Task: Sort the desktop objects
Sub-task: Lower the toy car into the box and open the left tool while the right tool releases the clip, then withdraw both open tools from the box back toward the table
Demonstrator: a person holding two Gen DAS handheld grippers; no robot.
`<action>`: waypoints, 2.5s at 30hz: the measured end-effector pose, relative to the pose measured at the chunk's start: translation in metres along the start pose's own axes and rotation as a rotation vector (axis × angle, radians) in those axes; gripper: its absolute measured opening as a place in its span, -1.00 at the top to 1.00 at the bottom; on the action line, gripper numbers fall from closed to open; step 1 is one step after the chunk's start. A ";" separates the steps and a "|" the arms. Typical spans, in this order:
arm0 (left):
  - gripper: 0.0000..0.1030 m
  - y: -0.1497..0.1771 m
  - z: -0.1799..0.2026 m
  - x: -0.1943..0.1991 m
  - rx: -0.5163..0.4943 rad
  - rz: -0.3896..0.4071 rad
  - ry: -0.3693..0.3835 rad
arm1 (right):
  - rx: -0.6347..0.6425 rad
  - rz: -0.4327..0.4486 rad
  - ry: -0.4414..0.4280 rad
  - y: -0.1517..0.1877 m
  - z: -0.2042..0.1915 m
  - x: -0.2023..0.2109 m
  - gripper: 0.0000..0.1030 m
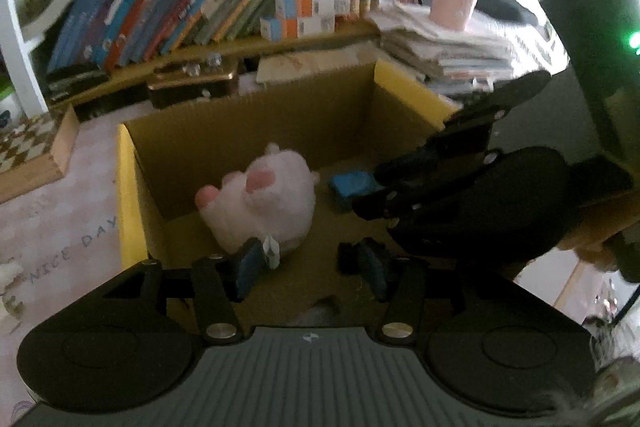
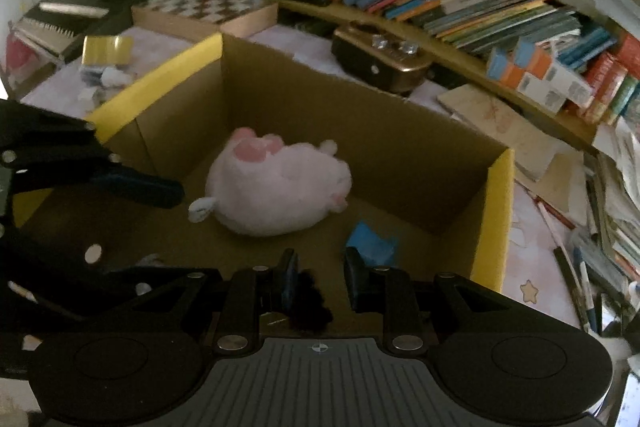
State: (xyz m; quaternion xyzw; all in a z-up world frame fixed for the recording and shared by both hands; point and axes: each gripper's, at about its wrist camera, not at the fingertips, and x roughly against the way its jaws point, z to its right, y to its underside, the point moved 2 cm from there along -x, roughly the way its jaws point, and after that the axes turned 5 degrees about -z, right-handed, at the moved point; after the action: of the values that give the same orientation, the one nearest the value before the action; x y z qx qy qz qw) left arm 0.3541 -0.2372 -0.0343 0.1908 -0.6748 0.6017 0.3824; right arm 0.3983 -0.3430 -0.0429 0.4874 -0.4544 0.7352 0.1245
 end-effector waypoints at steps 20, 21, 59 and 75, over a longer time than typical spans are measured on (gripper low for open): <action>-0.72 0.008 -0.015 0.121 0.173 0.336 -0.113 | -0.254 0.404 0.159 0.027 0.001 0.107 -0.35; -0.73 0.011 -0.016 0.124 0.179 0.342 -0.117 | -0.273 0.414 0.165 0.030 0.000 0.111 -0.35; -1.00 0.168 -0.083 0.184 0.244 0.145 -0.150 | -0.539 0.224 0.262 0.121 -0.187 0.124 -0.38; -1.00 0.214 -0.105 0.201 0.192 0.093 -0.100 | -0.550 0.128 0.228 0.129 -0.256 0.115 -0.47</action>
State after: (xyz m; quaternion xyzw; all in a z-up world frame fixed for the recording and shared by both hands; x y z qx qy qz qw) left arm 0.1033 -0.0527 -0.0286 0.2248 -0.6406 0.6703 0.2997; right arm 0.1062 -0.2427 -0.0473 0.3202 -0.6492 0.6409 0.2555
